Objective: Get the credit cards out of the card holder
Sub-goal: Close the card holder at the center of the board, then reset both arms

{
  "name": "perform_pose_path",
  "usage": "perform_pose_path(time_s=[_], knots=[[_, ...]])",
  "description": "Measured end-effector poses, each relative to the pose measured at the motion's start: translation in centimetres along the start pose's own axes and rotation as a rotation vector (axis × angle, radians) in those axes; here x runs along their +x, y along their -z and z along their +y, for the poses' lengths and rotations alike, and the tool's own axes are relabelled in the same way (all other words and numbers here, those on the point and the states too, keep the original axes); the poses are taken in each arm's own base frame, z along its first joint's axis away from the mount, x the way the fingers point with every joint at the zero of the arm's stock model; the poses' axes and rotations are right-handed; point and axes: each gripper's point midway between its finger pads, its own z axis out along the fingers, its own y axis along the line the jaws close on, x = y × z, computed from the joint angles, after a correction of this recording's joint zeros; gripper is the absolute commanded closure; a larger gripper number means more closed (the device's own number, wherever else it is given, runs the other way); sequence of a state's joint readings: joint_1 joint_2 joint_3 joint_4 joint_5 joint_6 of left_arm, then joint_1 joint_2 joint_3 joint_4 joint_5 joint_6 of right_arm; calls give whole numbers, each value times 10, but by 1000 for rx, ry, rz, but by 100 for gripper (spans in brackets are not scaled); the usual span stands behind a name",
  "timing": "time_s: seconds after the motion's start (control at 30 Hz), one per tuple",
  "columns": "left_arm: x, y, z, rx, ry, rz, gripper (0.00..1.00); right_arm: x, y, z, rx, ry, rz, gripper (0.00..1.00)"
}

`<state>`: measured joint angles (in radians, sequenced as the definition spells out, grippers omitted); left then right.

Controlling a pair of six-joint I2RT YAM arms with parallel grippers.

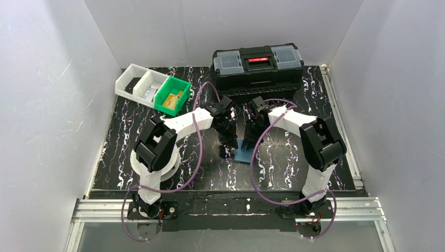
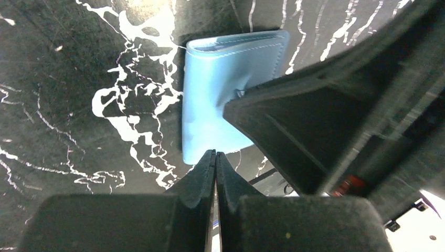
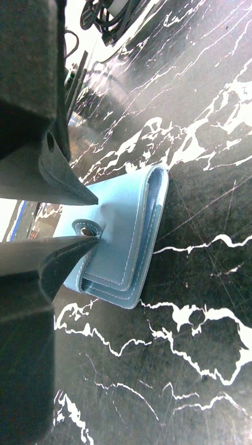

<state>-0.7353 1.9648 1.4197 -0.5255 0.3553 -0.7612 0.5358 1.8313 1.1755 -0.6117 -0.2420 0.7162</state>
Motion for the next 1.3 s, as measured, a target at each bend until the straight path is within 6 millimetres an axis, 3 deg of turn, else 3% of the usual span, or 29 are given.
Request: perform_pose_path(time_s=[0.43, 0.7, 0.87, 1.07, 1.3], knots=[[-8, 67, -14, -1, -89, -136, 94, -2, 7, 9, -1, -7, -5, 52], [-18, 115, -21, 27, -127, -242, 77, -17, 33, 29, -66, -18, -67, 48], [-27, 143, -25, 49, -148, -311, 58, -28, 68, 38, -132, -30, -145, 34], [-40, 178, -24, 64, -179, -395, 3, -42, 132, 44, -215, -32, -303, 2], [-48, 213, -12, 32, -186, -495, 2, -44, 198, 50, -279, 25, -483, 2]])
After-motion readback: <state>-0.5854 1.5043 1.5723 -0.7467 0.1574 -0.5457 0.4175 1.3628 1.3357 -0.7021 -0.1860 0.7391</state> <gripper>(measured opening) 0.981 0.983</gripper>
